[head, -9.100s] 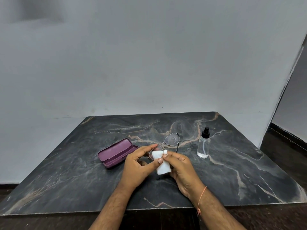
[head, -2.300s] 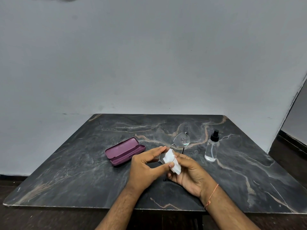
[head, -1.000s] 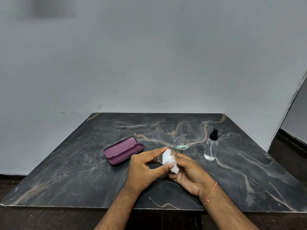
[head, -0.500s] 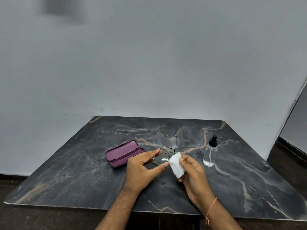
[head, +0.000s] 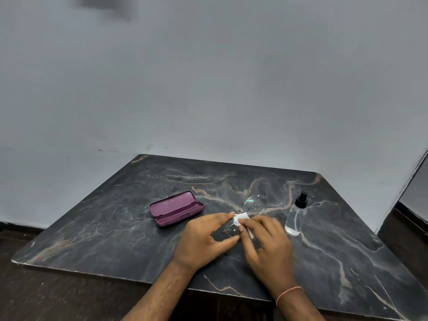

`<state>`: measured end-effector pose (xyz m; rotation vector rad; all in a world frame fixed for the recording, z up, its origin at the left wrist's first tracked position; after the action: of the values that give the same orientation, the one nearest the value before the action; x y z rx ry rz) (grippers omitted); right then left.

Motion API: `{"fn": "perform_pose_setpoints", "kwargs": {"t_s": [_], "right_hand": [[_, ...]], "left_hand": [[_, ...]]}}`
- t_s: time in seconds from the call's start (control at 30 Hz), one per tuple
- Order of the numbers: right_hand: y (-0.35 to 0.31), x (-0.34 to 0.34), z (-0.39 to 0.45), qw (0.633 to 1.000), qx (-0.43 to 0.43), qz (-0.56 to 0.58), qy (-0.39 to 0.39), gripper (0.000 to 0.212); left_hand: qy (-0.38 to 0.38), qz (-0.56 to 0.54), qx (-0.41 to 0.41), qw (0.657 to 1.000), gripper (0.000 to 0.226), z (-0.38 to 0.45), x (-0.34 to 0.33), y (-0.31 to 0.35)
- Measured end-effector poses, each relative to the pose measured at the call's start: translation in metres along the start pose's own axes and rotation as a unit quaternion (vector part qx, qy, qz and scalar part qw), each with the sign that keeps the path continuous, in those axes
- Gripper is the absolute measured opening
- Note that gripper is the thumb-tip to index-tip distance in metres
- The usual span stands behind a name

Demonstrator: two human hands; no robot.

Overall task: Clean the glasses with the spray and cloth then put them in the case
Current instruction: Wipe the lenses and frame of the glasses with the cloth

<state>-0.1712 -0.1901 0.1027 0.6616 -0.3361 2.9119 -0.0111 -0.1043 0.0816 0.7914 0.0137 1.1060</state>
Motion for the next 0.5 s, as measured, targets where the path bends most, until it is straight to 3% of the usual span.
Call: {"fn": "perform_pose_setpoints", "kwargs": {"t_s": [0.27,0.5], "right_hand": [[-0.012,-0.012,-0.001,0.995,0.04,0.066,-0.067,0.015],[0.007,-0.001,0.001,1.0,-0.027,0.006,-0.004,0.021]], "left_hand": [[-0.035,0.05,-0.05,0.997,0.059,-0.006,-0.011,0.001],[-0.014,0.049,-0.056,0.997,0.048,-0.004,-0.009,0.008]]}}
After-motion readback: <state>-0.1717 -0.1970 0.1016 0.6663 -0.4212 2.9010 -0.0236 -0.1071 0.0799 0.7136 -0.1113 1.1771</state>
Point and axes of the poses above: each hand's wrist, its own z-axis towards the middle knuckle, its own x-axis out of the back of the hand, y = z × x, the point moved 9 cm from there along z, towards the middle knuckle, and after that the axes turned 7 degrees about x, right-handed, at the moved point
